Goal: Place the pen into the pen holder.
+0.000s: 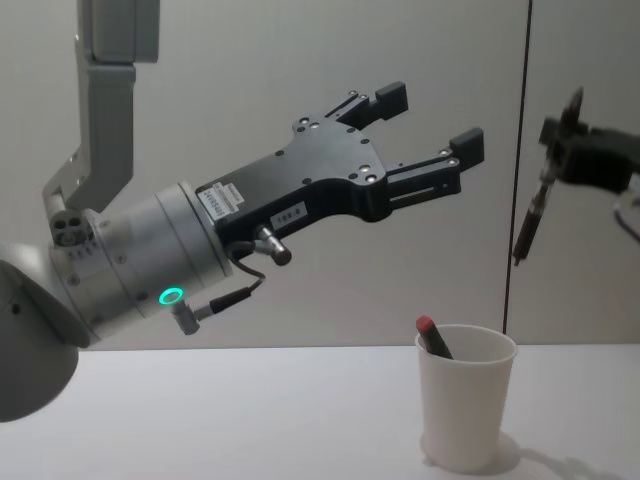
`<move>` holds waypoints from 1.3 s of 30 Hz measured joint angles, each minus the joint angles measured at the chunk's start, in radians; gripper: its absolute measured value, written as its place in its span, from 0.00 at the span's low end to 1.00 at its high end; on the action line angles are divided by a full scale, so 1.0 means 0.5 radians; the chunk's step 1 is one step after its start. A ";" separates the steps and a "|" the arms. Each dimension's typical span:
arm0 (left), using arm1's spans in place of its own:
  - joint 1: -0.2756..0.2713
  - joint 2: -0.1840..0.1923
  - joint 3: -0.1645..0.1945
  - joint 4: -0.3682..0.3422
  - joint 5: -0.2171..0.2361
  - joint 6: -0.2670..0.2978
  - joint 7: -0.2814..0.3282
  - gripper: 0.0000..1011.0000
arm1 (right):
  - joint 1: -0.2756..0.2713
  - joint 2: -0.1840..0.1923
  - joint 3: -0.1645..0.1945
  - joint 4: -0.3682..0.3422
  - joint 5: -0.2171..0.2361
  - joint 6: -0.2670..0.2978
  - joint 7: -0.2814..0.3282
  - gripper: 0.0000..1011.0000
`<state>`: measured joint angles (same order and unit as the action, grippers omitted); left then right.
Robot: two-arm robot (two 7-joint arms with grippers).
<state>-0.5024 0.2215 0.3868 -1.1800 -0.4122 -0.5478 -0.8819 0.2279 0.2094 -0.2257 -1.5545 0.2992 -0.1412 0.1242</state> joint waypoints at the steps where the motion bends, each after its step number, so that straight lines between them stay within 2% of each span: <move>1: 0.000 0.000 0.000 0.000 0.000 0.000 0.000 0.99 | 0.012 -0.011 -0.005 0.037 -0.024 -0.008 -0.009 0.12; 8: 0.000 0.000 0.000 0.000 0.000 0.000 0.000 0.99 | 0.067 -0.056 -0.025 0.196 -0.090 -0.034 -0.020 0.12; 20: 0.000 0.000 0.000 0.000 0.000 0.000 0.000 0.99 | 0.142 -0.120 -0.049 0.424 -0.083 -0.081 0.030 0.13; 26: 0.000 0.000 0.000 0.000 0.000 0.000 0.000 0.99 | 0.174 -0.147 -0.058 0.521 -0.073 -0.109 0.048 0.28; 30: 0.000 0.000 0.000 0.000 0.000 0.000 0.000 0.99 | 0.191 -0.161 -0.063 0.571 -0.071 -0.127 0.056 0.44; 32: 0.000 0.000 0.000 0.000 0.000 0.000 0.000 0.99 | 0.196 -0.165 -0.064 0.584 -0.071 -0.132 0.058 0.47; 33: 0.000 0.000 0.000 0.000 0.000 0.000 0.000 0.99 | 0.200 -0.168 -0.065 0.595 -0.070 -0.137 0.059 0.54; 34: 0.000 0.000 0.000 0.000 0.000 0.000 0.000 0.99 | 0.202 -0.170 -0.066 0.601 -0.070 -0.139 0.060 0.54; 39: 0.000 0.000 0.000 0.000 0.000 0.000 0.000 0.99 | 0.211 -0.178 -0.069 0.629 -0.069 -0.149 0.064 0.72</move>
<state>-0.5024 0.2216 0.3868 -1.1800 -0.4122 -0.5478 -0.8819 0.3336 0.1203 -0.2600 -1.2399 0.2647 -0.2156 0.1563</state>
